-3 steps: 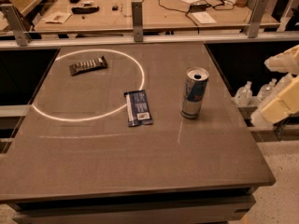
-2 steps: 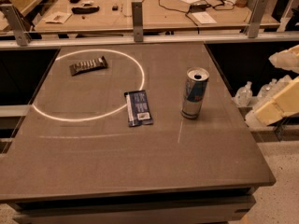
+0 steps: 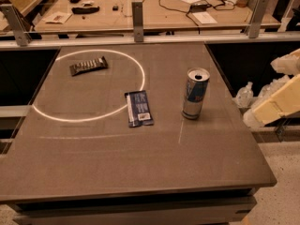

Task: Pick rxbar blueberry

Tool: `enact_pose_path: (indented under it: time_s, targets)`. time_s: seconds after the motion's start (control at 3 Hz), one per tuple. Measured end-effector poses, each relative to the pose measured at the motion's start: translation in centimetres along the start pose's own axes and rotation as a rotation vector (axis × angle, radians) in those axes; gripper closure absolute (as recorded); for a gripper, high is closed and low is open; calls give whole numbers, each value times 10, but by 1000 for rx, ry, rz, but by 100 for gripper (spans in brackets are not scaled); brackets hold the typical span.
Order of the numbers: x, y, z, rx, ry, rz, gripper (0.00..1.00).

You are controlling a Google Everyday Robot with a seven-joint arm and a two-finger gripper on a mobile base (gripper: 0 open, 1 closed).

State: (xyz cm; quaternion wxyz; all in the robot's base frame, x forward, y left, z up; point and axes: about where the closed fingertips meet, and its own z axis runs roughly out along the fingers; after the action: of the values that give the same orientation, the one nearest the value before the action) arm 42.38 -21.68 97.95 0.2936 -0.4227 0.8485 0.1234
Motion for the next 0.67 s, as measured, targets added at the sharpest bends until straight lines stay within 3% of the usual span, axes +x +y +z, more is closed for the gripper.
enact_pose_path:
  time_s: [0.67]
  targets:
    - [6, 47, 22, -122, 114, 309, 0]
